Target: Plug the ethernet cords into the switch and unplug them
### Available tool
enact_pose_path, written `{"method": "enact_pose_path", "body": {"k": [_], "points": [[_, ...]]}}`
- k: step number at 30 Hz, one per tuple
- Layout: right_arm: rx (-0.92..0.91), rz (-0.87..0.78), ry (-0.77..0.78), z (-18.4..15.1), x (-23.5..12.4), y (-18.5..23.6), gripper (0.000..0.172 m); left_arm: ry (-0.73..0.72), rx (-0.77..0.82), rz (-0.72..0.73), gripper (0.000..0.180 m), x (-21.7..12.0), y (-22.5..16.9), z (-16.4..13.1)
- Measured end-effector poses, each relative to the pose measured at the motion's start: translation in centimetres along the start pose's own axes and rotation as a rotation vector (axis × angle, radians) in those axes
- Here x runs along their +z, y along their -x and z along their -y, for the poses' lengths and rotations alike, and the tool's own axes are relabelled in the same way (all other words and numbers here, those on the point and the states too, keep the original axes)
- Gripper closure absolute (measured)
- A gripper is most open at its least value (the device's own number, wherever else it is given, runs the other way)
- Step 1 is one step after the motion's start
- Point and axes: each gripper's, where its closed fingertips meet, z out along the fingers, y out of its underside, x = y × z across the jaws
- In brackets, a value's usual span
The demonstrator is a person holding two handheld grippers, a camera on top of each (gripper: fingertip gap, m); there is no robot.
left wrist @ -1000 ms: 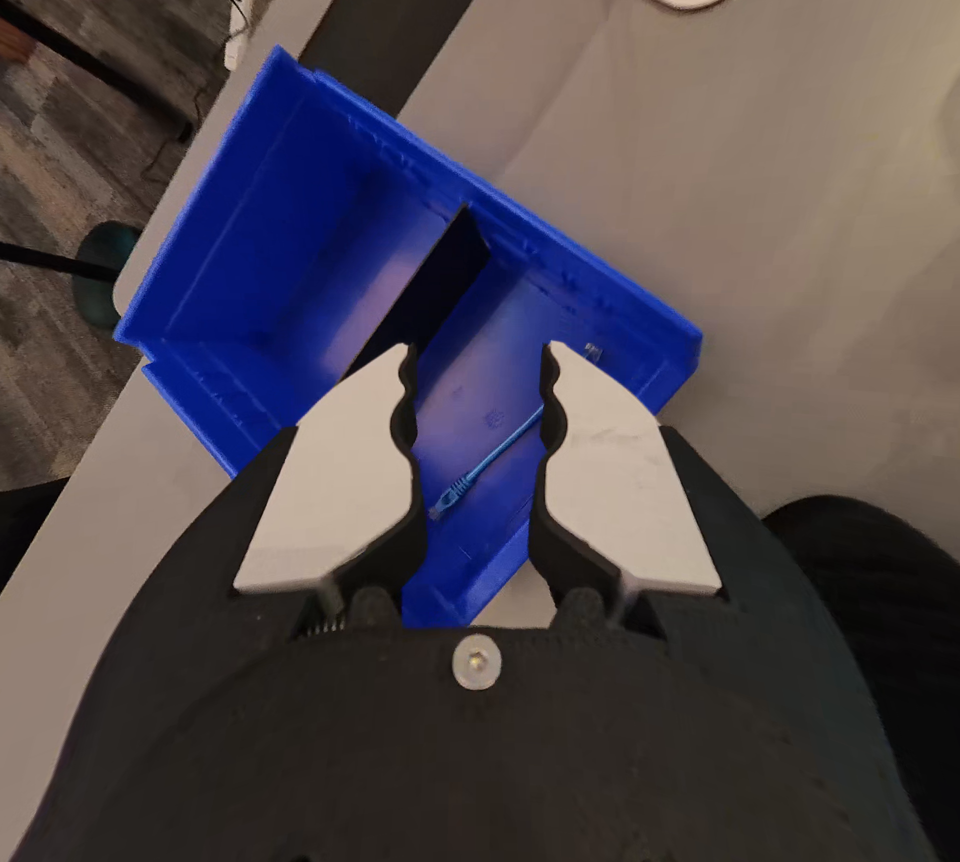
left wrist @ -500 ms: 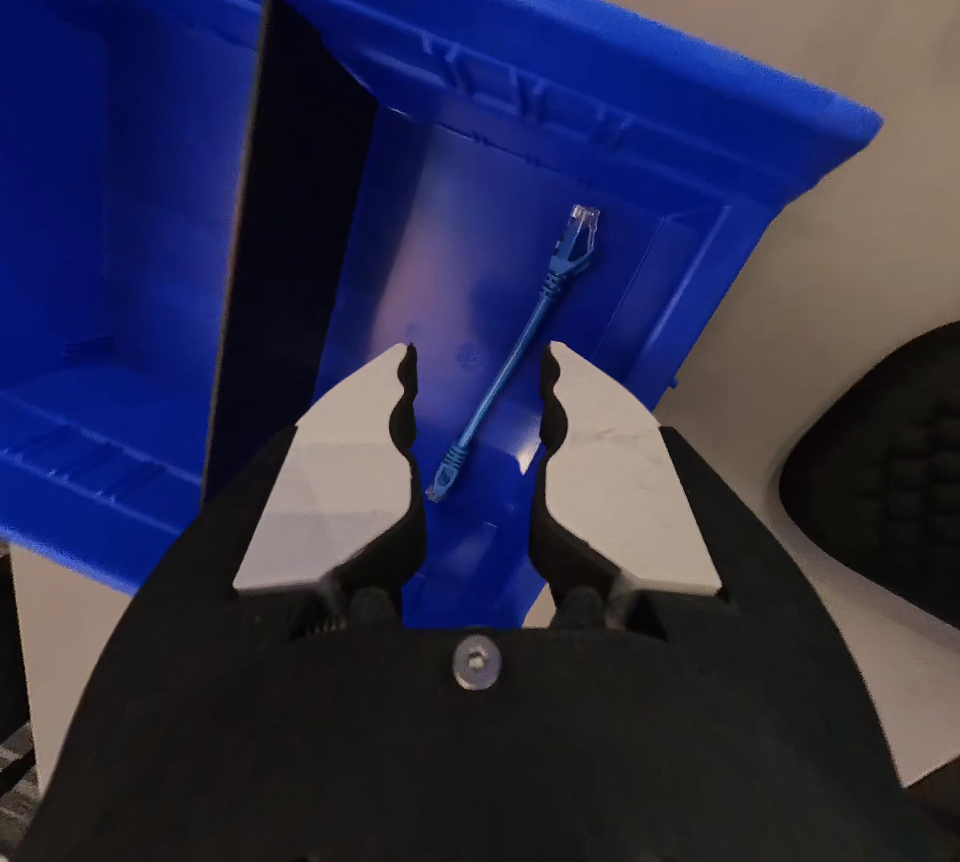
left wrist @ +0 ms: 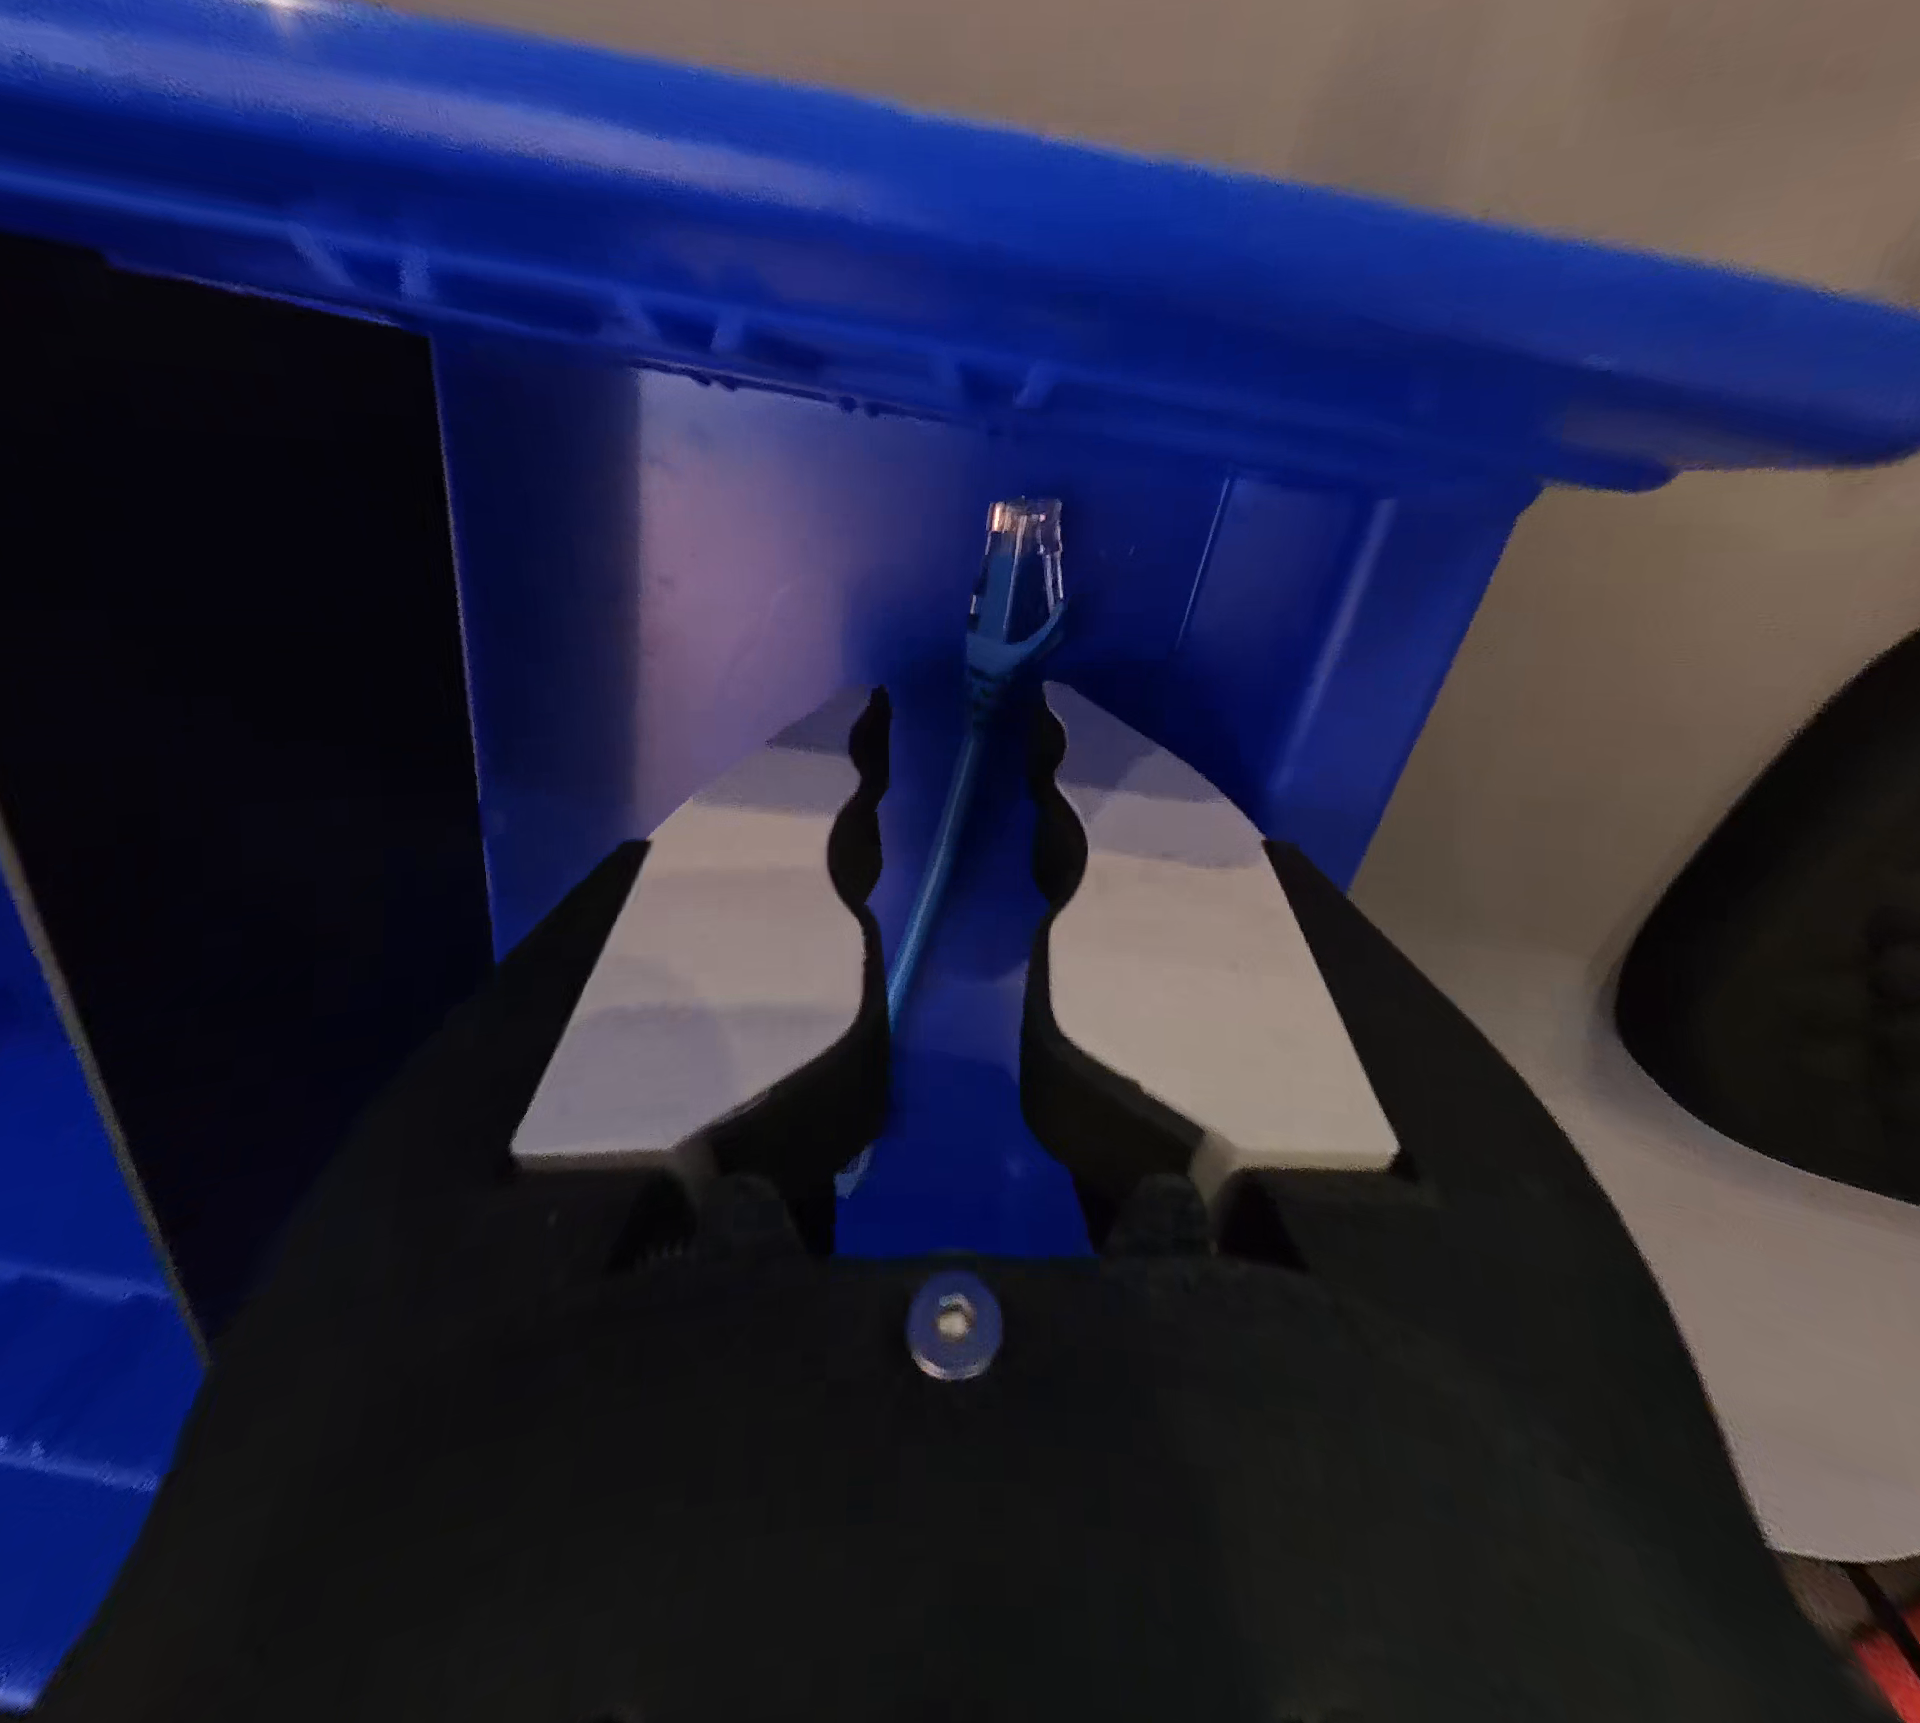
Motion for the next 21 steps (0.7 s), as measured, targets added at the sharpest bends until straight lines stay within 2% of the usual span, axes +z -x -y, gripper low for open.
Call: {"method": "enact_pose_path", "body": {"k": [6, 10, 21], "points": [[0.000, -0.005, -0.001, 0.4, -0.1, -0.2, 0.093, -0.012, 0.023, -0.066, 0.168, 0.5, -0.7, 0.5], [0.013, -0.004, -0.009, 0.4, -0.2, -0.1, 0.093, -0.036, 0.007, -0.058, 0.170, 0.5, -0.8, 0.7], [0.027, -0.011, -0.012, 0.5, -0.6, -0.1, 0.093, -0.060, 0.001, 0.110, 0.170, -0.7, 0.8, 0.9]]}}
